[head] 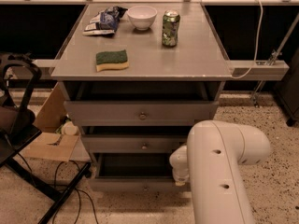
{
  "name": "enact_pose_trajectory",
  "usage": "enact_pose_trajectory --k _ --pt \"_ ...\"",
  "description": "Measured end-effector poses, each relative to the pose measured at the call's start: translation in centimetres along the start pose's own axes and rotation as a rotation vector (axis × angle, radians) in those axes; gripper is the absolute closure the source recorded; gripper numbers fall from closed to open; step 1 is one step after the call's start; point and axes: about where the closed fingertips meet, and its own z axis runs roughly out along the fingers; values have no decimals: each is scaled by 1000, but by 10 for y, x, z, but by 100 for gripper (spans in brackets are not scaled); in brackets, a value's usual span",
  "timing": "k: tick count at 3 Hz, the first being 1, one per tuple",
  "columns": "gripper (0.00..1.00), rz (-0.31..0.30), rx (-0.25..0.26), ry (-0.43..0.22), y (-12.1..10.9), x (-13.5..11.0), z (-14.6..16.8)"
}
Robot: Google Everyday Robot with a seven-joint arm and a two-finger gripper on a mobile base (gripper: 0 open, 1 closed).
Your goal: Open bottom drawer
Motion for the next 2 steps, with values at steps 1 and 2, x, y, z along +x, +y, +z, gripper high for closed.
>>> enact_pose_trajectory --k 1,2 --pt "100 2 -25 11 8 4 1" --pt "100 2 -25 11 7 1 0"
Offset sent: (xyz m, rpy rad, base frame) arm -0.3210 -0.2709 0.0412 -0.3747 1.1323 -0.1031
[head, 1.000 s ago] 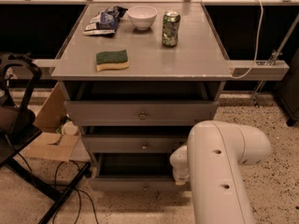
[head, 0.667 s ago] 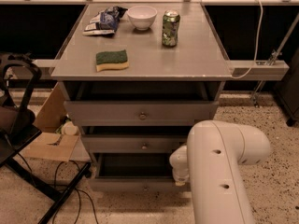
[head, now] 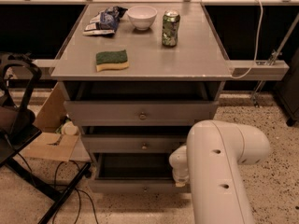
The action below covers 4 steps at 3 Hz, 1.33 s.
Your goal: Open bottom drawer
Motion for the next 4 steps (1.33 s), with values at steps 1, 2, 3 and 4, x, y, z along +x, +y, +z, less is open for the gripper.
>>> enact_pose_trajectory --k 1,2,3,4 --pt "100 1 -25 10 7 4 2" --pt "97 1 -25 11 7 1 1" --pt "73 1 -25 11 7 1 1" --pt "50 1 -25 11 7 1 1"
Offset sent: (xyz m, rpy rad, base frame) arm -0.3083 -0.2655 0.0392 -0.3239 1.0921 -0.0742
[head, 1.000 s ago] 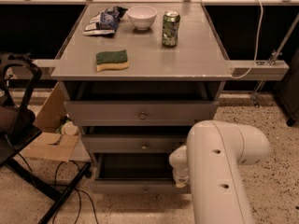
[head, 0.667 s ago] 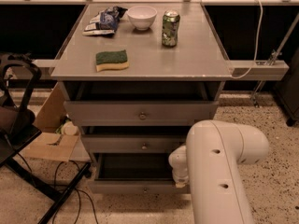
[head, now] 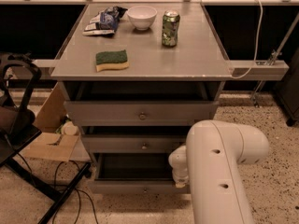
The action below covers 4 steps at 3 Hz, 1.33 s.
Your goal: Open bottom drawer
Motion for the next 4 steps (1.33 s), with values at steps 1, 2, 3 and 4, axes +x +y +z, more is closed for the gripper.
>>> enact_pose_trajectory --k 1,2,3,4 --pt "26 0 0 0 0 0 0" --pt "0 0 0 0 0 0 0" --pt "0 0 0 0 0 0 0" --pt "0 26 -48 -6 9 8 20"
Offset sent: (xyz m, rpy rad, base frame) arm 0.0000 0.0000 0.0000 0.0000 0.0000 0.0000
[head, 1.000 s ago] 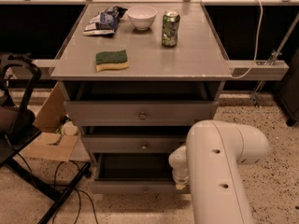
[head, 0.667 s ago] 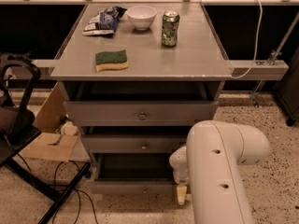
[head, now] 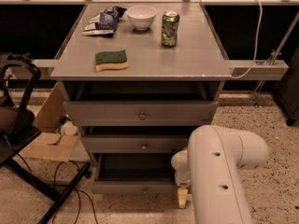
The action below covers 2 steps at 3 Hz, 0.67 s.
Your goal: Open bottom drawer
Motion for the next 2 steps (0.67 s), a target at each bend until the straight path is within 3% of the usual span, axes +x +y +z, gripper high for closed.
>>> enact_pose_trajectory --k 1,2 --pt "18 45 -97 8 41 16 31" --pt "42 47 -112 12 50 16 33"
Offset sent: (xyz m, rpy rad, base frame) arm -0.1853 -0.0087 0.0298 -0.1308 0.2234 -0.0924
